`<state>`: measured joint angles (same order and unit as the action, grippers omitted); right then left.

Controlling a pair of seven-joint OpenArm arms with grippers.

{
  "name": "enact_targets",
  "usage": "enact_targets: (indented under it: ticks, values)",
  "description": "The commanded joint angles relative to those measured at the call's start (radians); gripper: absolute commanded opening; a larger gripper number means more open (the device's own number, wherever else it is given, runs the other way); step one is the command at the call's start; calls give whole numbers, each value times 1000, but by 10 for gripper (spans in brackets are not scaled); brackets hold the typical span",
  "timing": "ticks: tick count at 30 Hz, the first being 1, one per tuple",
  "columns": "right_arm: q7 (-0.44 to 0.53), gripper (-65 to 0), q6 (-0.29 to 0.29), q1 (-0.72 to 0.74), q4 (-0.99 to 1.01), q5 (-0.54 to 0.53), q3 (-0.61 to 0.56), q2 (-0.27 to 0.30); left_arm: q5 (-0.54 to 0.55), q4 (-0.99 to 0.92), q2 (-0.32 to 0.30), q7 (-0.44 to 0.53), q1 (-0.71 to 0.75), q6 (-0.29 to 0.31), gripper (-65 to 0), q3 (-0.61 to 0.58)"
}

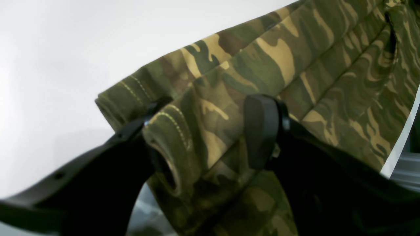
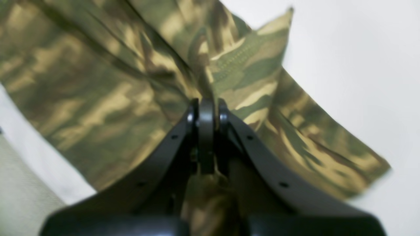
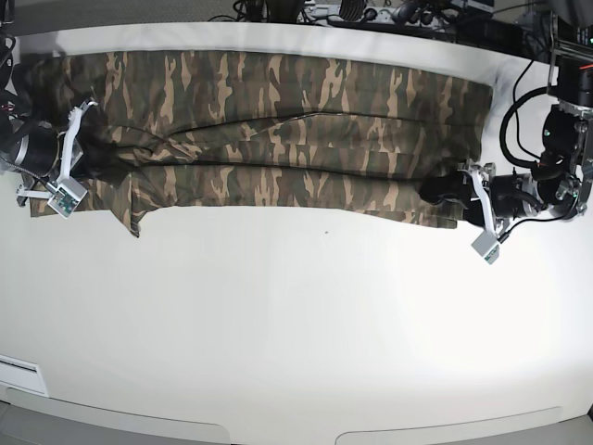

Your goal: Fold the T-shirt properly

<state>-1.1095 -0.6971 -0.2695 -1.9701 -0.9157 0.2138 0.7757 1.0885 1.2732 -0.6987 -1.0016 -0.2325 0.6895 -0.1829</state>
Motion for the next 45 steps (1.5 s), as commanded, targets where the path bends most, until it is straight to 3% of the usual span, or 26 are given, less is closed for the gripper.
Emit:
enact_targets:
  ticks: [1, 5, 10, 15, 20, 22, 27, 31, 40, 45]
  values:
    - [35, -650, -1, 11, -11, 18, 11, 24, -37, 2, -16, -26, -6, -6, -294, 2]
    - [80, -650, -1, -5, -8, 110, 11, 31, -37, 2, -16, -26, -6, -6, -294, 2]
    - [182, -650, -1, -107, -8, 268, 9, 86, -37, 2, -16, -26, -6, -6, -294, 2]
    - [188, -649, -1, -138, -8, 341, 10, 89, -37, 2, -16, -26, -6, -6, -294, 2]
    - [186, -369, 54, -137, -9, 341, 10, 89, -37, 2, -16, -26, -6, -6, -294, 2]
    - [187, -320, 66, -137, -14, 340, 10, 89, -37, 2, -16, -23, -6, -6, -294, 2]
    - [199, -318, 120, -134, -64, 338, 10, 89, -37, 2, -16, -22, -6, -6, -294, 2]
    - [262, -318, 173, -134, -93, 342, 10, 89, -37, 2, -16, -23, -6, -6, -294, 2]
    - [325, -318, 173, -99, -58, 397, 10, 53, -21, 2, -16, -23, -6, -6, -294, 2]
    - [359, -317, 139, -78, 43, 420, 10, 37, -15, 2, -16, -24, -6, -6, -294, 2]
